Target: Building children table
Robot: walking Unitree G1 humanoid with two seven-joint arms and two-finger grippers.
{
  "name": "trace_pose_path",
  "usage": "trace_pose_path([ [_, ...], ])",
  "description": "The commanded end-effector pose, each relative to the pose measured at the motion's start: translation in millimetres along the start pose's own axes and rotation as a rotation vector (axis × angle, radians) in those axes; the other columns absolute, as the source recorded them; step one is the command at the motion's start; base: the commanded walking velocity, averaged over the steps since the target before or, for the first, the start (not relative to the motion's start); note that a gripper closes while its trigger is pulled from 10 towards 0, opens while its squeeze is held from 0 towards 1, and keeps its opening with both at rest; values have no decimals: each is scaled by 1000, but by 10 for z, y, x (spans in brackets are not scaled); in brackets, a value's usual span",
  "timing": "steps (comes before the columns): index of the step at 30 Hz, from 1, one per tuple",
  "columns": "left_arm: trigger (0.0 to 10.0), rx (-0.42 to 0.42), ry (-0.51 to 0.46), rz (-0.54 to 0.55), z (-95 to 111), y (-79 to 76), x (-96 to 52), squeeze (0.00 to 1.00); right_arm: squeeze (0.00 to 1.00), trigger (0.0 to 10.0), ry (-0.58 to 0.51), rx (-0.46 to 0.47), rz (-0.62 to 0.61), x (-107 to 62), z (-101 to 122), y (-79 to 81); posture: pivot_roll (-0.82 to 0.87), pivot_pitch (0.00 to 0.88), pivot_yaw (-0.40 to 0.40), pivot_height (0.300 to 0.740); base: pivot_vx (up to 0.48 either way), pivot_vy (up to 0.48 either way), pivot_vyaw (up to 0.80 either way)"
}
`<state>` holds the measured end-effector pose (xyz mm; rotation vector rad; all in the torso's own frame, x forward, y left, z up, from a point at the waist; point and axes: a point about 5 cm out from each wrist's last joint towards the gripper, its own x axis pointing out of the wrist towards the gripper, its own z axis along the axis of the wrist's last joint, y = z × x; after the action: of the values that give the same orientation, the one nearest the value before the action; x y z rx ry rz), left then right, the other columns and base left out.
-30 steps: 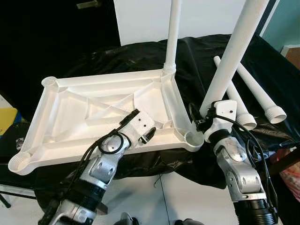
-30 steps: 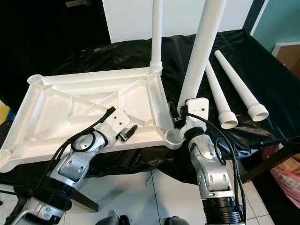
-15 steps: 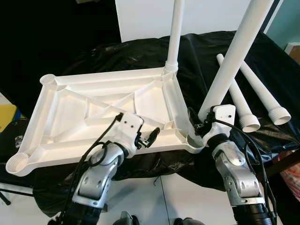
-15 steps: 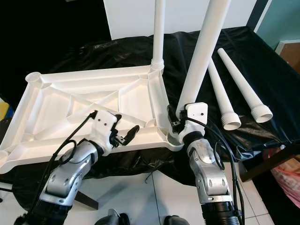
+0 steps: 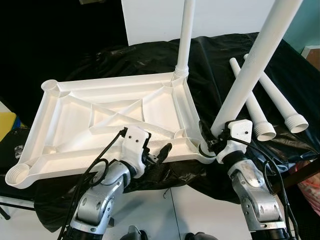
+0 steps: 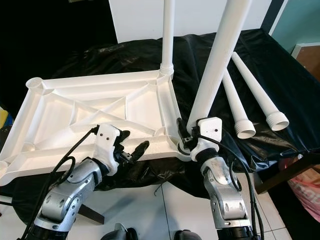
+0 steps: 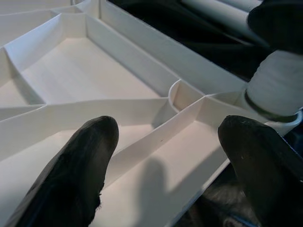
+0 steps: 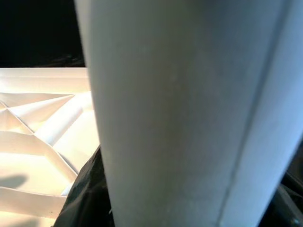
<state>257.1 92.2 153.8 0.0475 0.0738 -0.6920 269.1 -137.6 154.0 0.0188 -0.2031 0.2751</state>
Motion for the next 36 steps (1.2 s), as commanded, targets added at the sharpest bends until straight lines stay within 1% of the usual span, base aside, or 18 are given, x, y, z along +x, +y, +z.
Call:
trace_pose_path([
  [1,10000,21,-1,-99,15,-98,-5,0,0,10000,113,-3,-4,-92,-258,-51,-38,114,11,740,0,0,0],
  [4,10000,59,-11,-78,34,-125,8,0,0,10000,127,-17,-6,-112,-325,-99,-39,113,13,740,0,0,0],
  [6,10000,61,-13,-82,35,-132,10,0,0,10000,125,-21,-1,-119,-335,-98,-39,112,14,740,0,0,0],
  [9,10000,35,-10,-97,40,-126,11,0,0,10000,113,-44,55,-143,-378,-18,-35,114,16,740,0,0,0],
  [17,10000,5,-8,-102,52,-112,-13,0,0,10000,87,-69,121,-157,-417,102,-26,118,19,740,0,0,0],
  [22,10000,3,-8,-107,55,-120,-16,0,0,10000,78,-90,150,-154,-449,125,-26,121,21,740,0,0,0],
  [29,10000,1,-7,-112,63,-124,-18,0,0,10000,67,-106,172,-160,-480,109,-24,122,21,740,0,0,0],
  [35,10000,1,-6,-110,70,-119,-16,0,0,10000,102,-60,161,-170,-547,95,-23,122,21,740,0,0,0],
  [36,10000,1,-8,-111,75,-119,-16,0,0,10000,117,-40,150,-171,-567,89,-23,122,22,740,0,0,0],
])
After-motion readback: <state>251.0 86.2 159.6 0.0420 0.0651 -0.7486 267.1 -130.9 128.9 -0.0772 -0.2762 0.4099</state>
